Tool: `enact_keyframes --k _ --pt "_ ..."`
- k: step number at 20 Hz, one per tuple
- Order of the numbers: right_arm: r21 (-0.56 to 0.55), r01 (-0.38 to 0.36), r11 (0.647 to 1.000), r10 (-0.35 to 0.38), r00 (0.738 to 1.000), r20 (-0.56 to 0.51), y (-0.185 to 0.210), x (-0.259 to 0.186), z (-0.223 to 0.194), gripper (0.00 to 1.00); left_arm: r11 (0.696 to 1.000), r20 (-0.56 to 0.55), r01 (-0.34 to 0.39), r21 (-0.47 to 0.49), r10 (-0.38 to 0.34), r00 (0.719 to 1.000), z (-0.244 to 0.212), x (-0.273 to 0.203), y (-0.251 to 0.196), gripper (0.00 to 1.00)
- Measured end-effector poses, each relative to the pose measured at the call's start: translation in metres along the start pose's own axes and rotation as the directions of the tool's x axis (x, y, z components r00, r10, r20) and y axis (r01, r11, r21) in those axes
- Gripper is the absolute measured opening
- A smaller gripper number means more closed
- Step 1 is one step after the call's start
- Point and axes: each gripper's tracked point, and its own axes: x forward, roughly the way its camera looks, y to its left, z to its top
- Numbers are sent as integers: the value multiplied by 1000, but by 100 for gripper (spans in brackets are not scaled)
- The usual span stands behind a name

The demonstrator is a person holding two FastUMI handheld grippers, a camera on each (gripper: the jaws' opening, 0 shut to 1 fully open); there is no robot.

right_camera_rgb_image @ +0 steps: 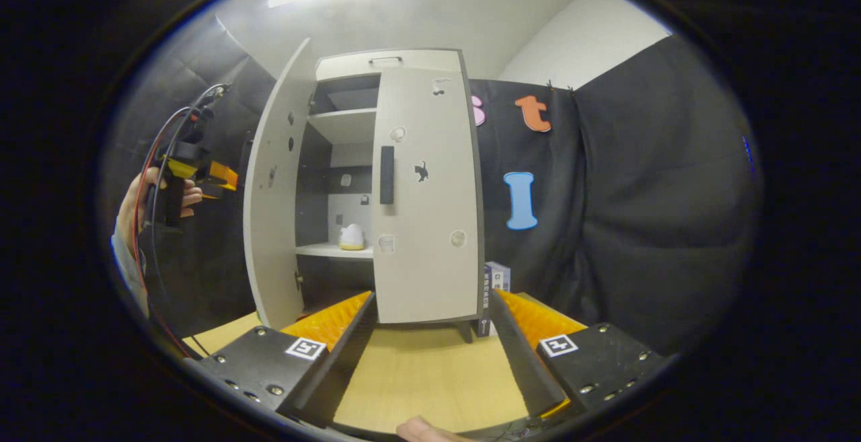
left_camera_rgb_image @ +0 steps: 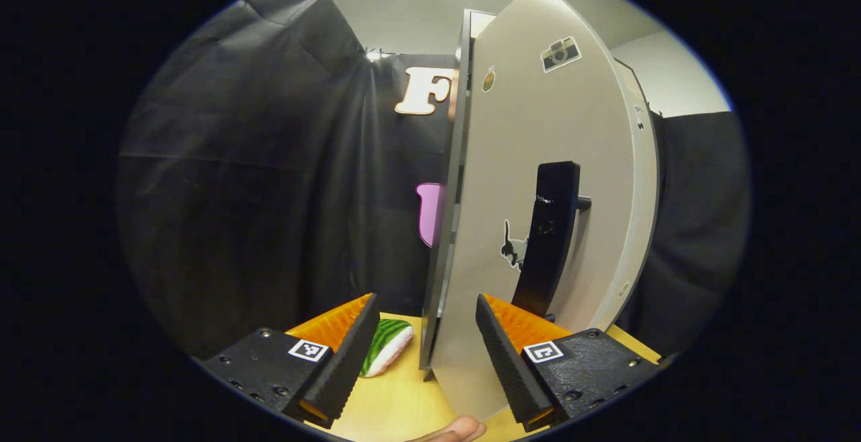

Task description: Grab one shoe with the right hand and put it into the shoe cabinet, grab the other shoe with the left hand and put it into the shoe cabinet; then close the right door with the right hand and the left door with the left hand.

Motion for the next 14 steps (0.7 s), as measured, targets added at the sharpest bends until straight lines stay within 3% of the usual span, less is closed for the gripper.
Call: enact_keyframes --k 7,9,10,12,14 --pt "16 23 1000 -23 1000 -2 -15 3 1 100 1000 24 9 21 -10 1000 3 16 -44 90" --pt "17 22 1000 -22 1000 3 -15 3 3 100 998 21 53 30 -54 998 -1 25 -63 85" --pt "12 18 1000 -18 1000 7 -14 5 5 100 996 15 83 37 -83 996 -7 29 -81 90" --pt "0 27 1000 -27 1000 8 -17 7 7 100 989 -2 138 43 -138 990 -20 36 -115 85" --pt "-1 38 999 -38 999 5 -20 12 8 100 985 -30 171 34 -170 985 -36 38 -139 93"
